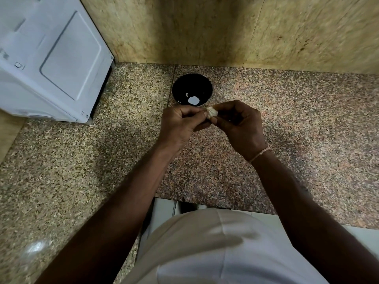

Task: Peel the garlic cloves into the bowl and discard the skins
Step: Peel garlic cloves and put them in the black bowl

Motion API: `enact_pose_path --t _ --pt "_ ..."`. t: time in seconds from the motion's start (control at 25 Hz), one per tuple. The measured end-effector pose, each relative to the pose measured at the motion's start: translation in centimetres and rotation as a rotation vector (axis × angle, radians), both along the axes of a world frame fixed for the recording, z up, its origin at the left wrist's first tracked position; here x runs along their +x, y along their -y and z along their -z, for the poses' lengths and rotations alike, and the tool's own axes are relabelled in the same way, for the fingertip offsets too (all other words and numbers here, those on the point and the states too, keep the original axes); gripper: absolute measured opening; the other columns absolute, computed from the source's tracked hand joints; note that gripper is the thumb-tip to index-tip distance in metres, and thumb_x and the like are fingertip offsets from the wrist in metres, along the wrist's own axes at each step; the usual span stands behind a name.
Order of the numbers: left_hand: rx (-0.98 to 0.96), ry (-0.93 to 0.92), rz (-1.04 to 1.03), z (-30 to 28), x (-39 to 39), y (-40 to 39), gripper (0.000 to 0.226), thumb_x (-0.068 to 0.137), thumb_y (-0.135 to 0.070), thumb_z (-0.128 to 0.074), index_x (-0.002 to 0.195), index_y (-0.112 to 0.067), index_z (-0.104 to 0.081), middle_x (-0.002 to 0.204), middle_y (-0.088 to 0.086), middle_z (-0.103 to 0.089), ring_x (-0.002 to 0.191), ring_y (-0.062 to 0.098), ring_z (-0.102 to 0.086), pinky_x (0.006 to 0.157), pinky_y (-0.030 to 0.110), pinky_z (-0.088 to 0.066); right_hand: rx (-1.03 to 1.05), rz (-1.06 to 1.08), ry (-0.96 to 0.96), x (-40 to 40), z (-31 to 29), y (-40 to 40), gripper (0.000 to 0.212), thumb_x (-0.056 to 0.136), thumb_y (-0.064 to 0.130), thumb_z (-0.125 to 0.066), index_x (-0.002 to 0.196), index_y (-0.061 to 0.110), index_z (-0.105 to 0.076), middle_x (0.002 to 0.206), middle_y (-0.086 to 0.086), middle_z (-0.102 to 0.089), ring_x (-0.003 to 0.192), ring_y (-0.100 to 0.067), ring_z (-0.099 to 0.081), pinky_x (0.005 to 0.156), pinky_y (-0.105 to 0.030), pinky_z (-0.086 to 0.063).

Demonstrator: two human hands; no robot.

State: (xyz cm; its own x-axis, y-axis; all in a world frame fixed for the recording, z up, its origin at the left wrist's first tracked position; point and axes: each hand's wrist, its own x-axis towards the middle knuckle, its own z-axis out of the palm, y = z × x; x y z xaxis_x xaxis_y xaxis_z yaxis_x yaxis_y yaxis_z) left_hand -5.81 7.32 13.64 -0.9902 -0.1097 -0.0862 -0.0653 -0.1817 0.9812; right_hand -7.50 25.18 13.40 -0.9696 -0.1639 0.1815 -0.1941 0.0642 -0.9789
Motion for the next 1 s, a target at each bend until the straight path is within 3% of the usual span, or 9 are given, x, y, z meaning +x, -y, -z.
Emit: enact_pose_path --t 0.2,0.36,0.64,0.76,1.0 --pt "-0.001 -0.013 -0.04 0.3 -0.1 -0.6 0.01 0.089 0.003 -0.077 0.092 -0.006 -0.081 0.097 0.016 -0.08 0.094 0.035 -0.078 0.085 0.047 -0.065 -0.021 0.025 0.027 -0.3 0.3 0.1 0.024 0.085 -0.004 -0.079 0.107 -0.004 -0.07 0.104 -0.015 -0.076 0.101 -0.025 -0.075 0.09 -0.049 -0.062" --pt "0.01 0.009 -0.074 0.7 -0.2 -0.7 0.01 0.089 0.003 -0.077 0.099 0.005 -0.078 0.098 0.019 -0.079 0.094 0.036 -0.078 0.085 0.047 -0.065 -0.035 0.028 0.059 -0.6 0.7 0.2 0.025 0.085 -0.003 -0.079 0.109 -0.006 -0.07 0.106 -0.017 -0.075 0.102 -0.027 -0.075 0.091 -0.051 -0.061" --pt "0.14 0.15 -0.191 0.7 0.1 -1.0 0.01 0.087 0.006 -0.078 0.084 -0.003 -0.08 0.094 0.021 -0.079 0.09 0.035 -0.079 0.078 0.038 -0.066 -0.129 0.015 0.123 -0.6 1.2 0.6 0.026 0.084 -0.006 -0.078 0.109 -0.006 -0.07 0.105 -0.016 -0.076 0.101 -0.027 -0.076 0.089 -0.042 -0.062" --pt "0.212 0.193 -0.206 0.9 0.3 -0.6 0.005 0.088 0.006 -0.076 0.093 0.008 -0.075 0.1 0.026 -0.077 0.094 0.038 -0.078 0.079 0.037 -0.065 -0.249 -0.02 0.228 -0.7 1.6 0.9 0.028 0.086 -0.007 -0.076 0.113 -0.01 -0.067 0.109 -0.021 -0.075 0.105 -0.032 -0.074 0.09 -0.041 -0.061" --pt "0.386 0.356 -0.319 2.6 2.3 2.2 0.002 0.09 0.003 -0.076 0.091 0.004 -0.074 0.095 0.023 -0.077 0.088 0.032 -0.078 0.075 0.034 -0.064 -0.525 -0.184 0.581 -0.9 3.6 3.2 0.018 0.093 -0.007 -0.066 0.111 -0.003 -0.066 0.107 -0.016 -0.075 0.103 -0.029 -0.072 0.09 -0.037 -0.059"
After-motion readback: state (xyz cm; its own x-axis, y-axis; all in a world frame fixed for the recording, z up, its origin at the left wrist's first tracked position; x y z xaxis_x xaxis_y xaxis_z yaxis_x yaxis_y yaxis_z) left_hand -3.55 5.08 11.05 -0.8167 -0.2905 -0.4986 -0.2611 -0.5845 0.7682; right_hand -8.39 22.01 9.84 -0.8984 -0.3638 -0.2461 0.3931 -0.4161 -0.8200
